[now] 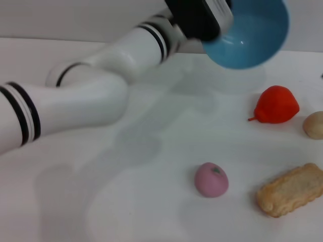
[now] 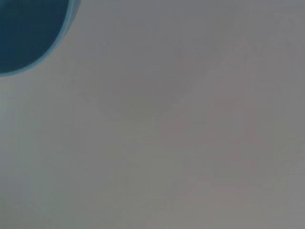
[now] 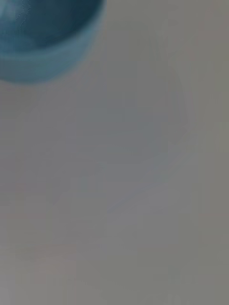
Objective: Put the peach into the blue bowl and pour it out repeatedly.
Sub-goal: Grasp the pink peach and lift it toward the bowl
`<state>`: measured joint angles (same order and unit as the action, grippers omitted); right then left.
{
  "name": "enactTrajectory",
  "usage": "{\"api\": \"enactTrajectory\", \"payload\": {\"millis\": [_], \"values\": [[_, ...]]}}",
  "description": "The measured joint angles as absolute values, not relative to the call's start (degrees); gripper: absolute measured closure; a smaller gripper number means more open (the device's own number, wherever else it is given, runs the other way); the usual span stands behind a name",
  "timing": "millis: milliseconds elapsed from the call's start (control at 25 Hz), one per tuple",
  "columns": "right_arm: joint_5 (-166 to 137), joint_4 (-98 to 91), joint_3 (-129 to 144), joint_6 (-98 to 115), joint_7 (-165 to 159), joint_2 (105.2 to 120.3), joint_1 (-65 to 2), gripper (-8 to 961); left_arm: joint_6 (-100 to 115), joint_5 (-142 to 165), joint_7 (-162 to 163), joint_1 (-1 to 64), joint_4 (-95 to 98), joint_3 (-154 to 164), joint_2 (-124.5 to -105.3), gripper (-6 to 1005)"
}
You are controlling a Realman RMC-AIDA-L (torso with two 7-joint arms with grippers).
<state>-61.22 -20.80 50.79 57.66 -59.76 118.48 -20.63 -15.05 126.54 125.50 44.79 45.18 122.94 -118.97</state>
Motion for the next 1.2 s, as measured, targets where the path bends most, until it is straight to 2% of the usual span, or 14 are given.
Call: {"api": "enactTrajectory", "payload": {"millis": [400,720,1200], "values": [[-92.2,-33.8,54.5,65.7,-91.4,118.5,-21.8,354,2.4,110.6,128.0,48.5,37.1,103.8,-118.57,1001],[-115.1,-38.7,54.6,74.5,-108.1,118.39,-27.8,354,8.2,110.0,130.9,48.3,35.3,97.7,-118.52,1000],[-118.0,-32.4,62.2,74.0,-109.4,118.69,-34.5,355,8.4,109.8,131.0,48.2,35.0,98.5,-118.65,1000]]}}
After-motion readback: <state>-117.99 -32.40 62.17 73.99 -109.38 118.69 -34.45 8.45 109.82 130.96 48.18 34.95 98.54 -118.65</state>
